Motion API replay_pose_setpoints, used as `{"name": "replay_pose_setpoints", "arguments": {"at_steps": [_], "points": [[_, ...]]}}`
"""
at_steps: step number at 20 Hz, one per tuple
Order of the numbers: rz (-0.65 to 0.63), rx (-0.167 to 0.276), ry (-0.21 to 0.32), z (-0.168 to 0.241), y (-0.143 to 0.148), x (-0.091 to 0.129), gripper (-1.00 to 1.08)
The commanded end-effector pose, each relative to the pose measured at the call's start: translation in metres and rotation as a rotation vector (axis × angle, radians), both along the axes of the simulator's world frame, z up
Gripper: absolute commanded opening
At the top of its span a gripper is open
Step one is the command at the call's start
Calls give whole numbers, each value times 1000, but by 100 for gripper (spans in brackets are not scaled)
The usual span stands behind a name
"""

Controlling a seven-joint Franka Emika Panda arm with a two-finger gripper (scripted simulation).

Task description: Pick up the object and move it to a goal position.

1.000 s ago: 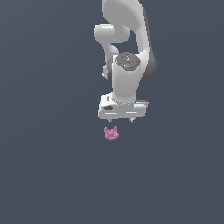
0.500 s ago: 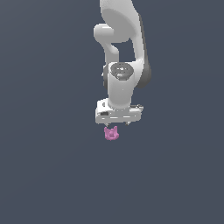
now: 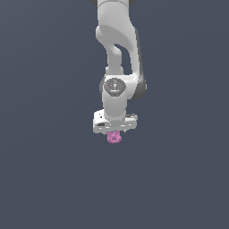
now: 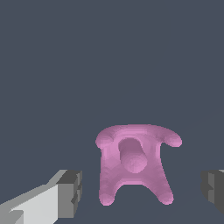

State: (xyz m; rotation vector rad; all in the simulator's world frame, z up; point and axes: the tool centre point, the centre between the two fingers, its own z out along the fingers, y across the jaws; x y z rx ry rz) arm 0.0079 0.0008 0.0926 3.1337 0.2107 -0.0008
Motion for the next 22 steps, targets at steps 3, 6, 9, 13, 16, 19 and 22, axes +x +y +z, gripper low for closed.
{"name": "replay_pose_setpoints", "arguments": {"at_steps": [3,6,9,13,16,19,22], "points": [[1,0,0,-2,-1,0,100],[2,0,0,-8,-1,0,100],[2,0,0,-20,-1,0,100],[4,1,0,-42,-1,-1,100],[4,1,0,-51,-1,-1,100],[4,1,0,-53,-1,0,100],[4,1,0,-53,-1,0,-100]]}}
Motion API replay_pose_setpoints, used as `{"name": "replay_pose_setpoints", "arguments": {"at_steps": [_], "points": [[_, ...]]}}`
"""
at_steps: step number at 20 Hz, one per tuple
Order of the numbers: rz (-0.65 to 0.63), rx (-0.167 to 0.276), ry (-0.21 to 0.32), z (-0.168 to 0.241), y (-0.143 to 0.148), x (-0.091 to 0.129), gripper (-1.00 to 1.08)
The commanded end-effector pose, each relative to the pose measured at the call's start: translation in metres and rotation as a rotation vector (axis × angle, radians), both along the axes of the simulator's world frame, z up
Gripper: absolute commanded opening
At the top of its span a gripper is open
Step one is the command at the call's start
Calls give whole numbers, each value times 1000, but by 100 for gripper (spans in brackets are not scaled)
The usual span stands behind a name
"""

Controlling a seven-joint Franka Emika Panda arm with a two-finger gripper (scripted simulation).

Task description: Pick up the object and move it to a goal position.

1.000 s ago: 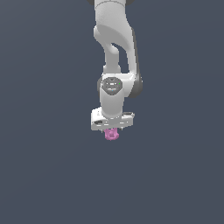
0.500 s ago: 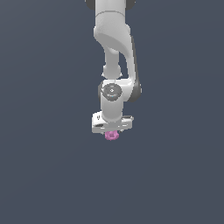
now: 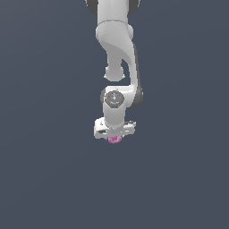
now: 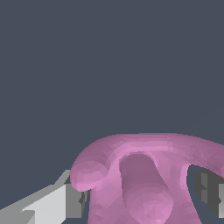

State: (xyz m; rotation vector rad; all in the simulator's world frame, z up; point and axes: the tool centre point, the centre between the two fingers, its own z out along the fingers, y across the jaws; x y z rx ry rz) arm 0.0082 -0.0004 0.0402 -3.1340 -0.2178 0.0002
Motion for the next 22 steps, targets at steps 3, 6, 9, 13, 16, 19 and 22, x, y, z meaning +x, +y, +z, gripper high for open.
{"name": "replay_pose_setpoints", "arguments": {"at_steps": [3,6,9,13,16,19,22], "points": [[0,0,0,0,0,0,-100],[0,0,0,0,0,0,-100],[0,0,0,0,0,0,-100],[0,0,0,7,-4,0,-100],[0,0,0,19,-11,0,-100],[0,0,0,38,-21,-1,-100],[0,0,0,61,-35,-1,-100]]}}
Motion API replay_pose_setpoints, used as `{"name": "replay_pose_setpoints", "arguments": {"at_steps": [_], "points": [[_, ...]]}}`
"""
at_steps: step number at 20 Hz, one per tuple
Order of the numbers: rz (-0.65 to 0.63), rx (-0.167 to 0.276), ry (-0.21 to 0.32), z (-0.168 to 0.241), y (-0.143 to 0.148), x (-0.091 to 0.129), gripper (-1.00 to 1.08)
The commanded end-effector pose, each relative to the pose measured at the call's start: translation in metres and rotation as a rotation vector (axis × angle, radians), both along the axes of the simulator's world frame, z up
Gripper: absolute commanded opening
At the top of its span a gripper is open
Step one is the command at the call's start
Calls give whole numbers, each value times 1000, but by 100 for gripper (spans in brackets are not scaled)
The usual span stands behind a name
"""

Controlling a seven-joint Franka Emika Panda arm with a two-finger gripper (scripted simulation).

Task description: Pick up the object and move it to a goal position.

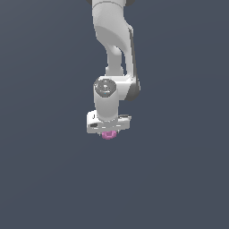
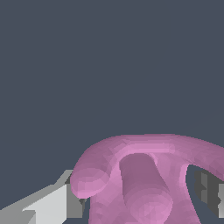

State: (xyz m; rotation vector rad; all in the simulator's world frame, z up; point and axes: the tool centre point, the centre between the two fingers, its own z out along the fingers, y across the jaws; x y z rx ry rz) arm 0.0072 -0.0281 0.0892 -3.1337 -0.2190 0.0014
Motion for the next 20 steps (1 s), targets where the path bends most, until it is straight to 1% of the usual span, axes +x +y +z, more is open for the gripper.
{"name": "replay_pose_setpoints", "arguments": {"at_steps": [1,14,20], "points": [[0,0,-1,22,-12,0,-100],[0,2,-1,159,-89,1,-100],[0,1,-1,203,-114,3,-100]]}}
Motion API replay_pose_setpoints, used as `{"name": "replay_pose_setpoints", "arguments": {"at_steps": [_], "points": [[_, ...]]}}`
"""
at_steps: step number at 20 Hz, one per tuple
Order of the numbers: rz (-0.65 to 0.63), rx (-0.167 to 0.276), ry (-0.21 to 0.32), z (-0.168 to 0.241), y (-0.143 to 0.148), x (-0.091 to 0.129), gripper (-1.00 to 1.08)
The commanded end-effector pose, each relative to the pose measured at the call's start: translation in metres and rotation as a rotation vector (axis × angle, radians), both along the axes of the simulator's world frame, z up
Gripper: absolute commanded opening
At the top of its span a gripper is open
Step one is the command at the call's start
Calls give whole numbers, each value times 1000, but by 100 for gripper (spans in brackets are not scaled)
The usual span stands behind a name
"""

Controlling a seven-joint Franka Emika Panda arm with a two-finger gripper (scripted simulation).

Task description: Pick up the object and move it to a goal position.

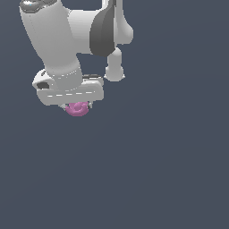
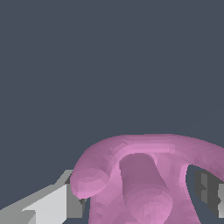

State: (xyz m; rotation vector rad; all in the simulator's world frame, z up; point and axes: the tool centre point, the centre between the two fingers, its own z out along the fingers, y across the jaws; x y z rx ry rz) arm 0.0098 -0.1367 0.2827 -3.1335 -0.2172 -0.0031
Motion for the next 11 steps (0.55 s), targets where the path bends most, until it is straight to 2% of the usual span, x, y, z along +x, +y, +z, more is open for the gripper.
{"name": "replay_pose_setpoints", "arguments": {"at_steps": [1,11], "points": [[1,0,2,15,-9,0,-100],[1,-1,2,39,-22,3,-100]]}}
